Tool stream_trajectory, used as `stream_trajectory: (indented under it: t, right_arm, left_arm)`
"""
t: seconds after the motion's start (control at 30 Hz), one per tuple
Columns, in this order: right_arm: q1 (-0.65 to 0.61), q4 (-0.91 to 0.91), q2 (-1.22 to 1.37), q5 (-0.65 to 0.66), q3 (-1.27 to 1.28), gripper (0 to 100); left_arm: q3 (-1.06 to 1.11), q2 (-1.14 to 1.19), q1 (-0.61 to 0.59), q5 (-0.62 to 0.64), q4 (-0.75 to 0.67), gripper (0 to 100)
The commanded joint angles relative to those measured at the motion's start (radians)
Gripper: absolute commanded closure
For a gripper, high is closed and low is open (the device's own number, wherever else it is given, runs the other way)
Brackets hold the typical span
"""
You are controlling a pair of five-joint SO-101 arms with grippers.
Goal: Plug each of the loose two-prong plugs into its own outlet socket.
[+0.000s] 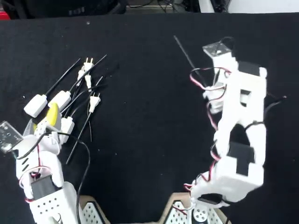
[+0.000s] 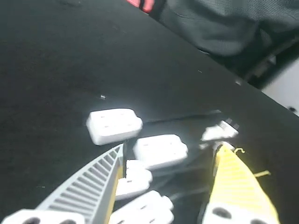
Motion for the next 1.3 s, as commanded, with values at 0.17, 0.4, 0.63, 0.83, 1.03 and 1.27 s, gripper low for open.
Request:
stream_trajectory:
  t: [0.17, 0.4, 0.63, 0.83, 1.03, 1.27]
  right_arm:
    - [0.118, -0.063, 0.231, -0.012, -0.3, 98.7]
    - [0.138, 0.109, 0.521, -0.077, -0.679, 98.7]
    - [0.14, 0.368, 0.799, -0.144, -1.201, 98.7]
    - [0.203, 0.393, 0.949, -0.143, -1.442, 98.7]
    - [0.282, 0.393, 0.998, -0.14, -1.511, 98.7]
    - [0.308, 0.393, 1.006, -0.138, -1.508, 94.6]
  left_arm:
    - [0.002, -0.009, 0.189, -0.103, -0.014, 69]
    - [0.047, -0.009, 0.277, -0.232, -0.018, 69]
    - [0.047, -0.009, 0.278, -0.235, -0.018, 69]
    - [0.047, -0.009, 0.278, -0.236, -0.018, 69]
    - [0.047, -0.009, 0.278, -0.233, -0.02, 69]
    - [0.047, -0.009, 0.278, -0.236, -0.02, 69]
